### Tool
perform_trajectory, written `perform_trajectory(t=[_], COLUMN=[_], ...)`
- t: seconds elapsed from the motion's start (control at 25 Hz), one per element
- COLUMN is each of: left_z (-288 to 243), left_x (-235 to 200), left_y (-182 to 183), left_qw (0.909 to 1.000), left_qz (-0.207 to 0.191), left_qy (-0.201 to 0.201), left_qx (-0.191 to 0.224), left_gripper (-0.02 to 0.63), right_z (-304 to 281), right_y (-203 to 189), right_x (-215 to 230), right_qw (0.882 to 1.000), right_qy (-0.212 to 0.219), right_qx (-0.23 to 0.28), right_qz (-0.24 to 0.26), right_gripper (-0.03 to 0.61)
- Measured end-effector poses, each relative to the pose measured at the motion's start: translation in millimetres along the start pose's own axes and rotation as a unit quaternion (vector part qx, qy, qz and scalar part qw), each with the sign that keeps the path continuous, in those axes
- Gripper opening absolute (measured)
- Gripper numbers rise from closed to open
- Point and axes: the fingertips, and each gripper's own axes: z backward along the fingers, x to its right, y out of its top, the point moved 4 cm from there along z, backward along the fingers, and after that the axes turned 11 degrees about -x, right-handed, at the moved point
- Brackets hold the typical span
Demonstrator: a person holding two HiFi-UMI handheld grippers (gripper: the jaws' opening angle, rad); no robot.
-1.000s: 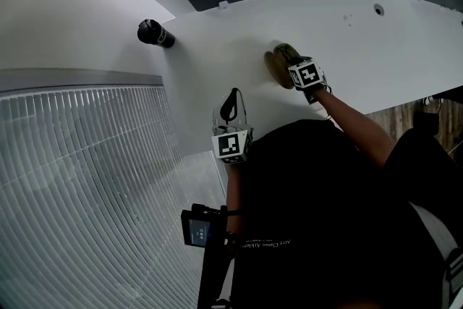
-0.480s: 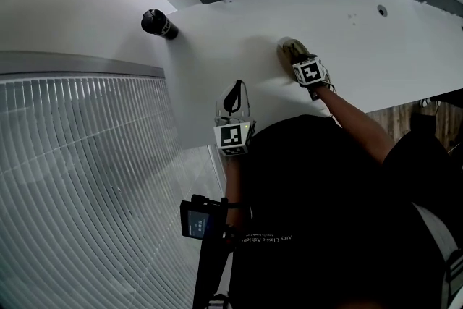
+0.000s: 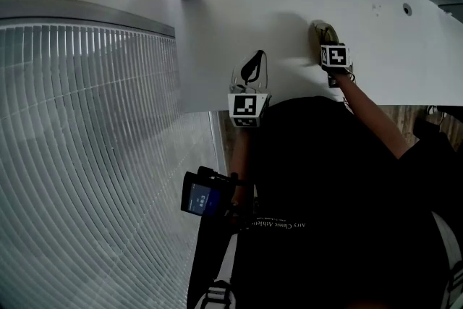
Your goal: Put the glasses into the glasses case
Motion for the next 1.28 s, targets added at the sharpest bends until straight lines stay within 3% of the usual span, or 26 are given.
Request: perform_trajectory(t=[0.32,0.48,0.68,0.92,1.08,1.16,1.28], left_z=[-26.5,-51.8,-81.1,-109.9,-132.7,-141.0,-147.8], left_x=[53.0,90.6,126.6,148.2,159.8,162.8,161.0], left_y=[2.2,-9.2,-19.8,-33.8,-41.6,-50.8,-76.2], left_qw=[0.9982,0.9938,0.9861,0.9798,0.974,0.9701,0.9627], left_qz=[-0.022,-0.017,-0.019,-0.011,0.005,0.015,0.039], left_qy=[-0.048,-0.094,-0.13,-0.127,-0.111,-0.105,-0.099], left_qx=[-0.028,-0.057,-0.102,-0.154,-0.197,-0.218,-0.249], left_gripper=[0.006,0.007,0.008,0.008,0.008,0.008,0.008], right_z=[15.1,12.6,25.7,57.1,79.0,83.4,76.1], right_y=[-41.8,-61.4,-64.0,-55.2,-45.4,-44.6,-50.0], right_x=[44.1,64.2,66.0,73.7,95.5,108.5,127.3], right_qw=[0.998,0.99,0.985,0.969,0.949,0.945,0.952], right_qy=[0.017,0.073,0.139,0.221,0.287,0.289,0.258], right_qx=[-0.027,-0.028,-0.022,0.02,0.078,0.103,0.117], right_qz=[-0.059,-0.115,-0.1,-0.105,-0.109,-0.111,-0.113], right_gripper=[0.103,0.104,0.12,0.129,0.129,0.129,0.127])
